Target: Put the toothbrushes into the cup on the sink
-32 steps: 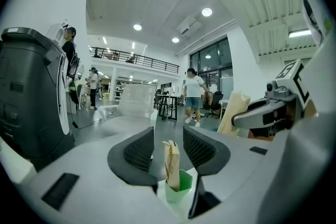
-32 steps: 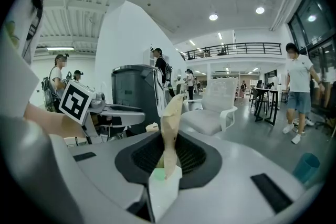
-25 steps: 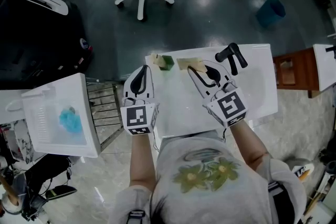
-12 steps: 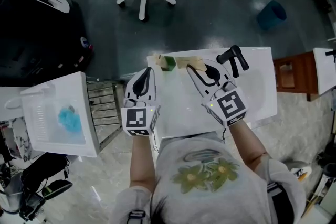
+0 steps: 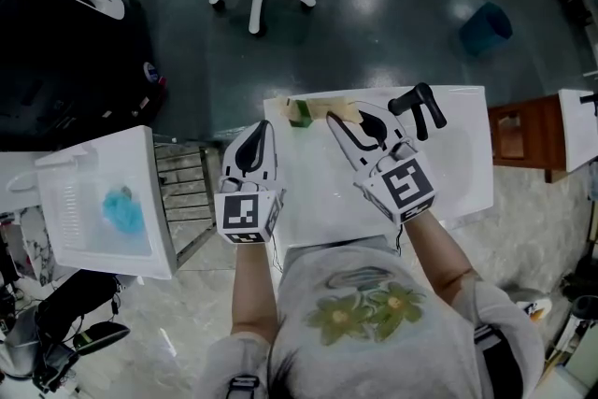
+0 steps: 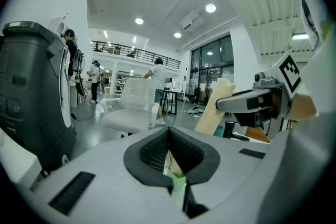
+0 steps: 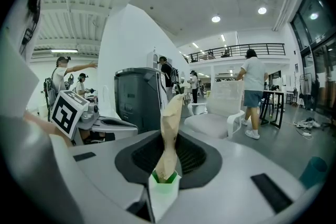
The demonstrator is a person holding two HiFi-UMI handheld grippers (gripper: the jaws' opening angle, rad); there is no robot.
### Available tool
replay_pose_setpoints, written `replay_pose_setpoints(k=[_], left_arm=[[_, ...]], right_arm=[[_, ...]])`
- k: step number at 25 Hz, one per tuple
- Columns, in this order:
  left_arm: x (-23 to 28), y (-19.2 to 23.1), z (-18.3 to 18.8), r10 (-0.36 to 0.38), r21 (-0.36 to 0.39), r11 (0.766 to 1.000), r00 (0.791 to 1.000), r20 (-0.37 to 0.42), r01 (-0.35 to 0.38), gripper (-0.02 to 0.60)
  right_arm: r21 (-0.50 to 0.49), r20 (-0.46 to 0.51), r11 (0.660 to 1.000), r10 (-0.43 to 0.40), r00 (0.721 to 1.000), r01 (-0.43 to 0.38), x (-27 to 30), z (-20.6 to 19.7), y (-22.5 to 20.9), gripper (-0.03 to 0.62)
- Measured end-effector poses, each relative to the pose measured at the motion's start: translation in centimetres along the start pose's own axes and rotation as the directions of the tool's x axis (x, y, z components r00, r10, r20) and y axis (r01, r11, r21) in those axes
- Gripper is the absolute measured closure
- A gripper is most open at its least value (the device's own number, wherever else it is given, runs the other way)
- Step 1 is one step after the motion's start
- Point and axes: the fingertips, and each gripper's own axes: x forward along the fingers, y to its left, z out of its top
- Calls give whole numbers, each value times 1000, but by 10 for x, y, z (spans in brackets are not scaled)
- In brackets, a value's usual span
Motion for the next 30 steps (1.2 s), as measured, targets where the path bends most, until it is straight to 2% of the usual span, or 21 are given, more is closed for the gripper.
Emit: replay_pose_setpoints(k=[11, 30], left_arm=[[5, 6, -7, -6, -30, 1000, 1000, -19, 5, 563], [11, 11, -15, -21, -42, 999, 999, -36, 20, 563]], right_arm=[[1, -41, 1000, 21, 999, -21, 17, -10, 5, 503], [-20, -83, 999, 39, 996, -40, 35, -26, 9, 503]])
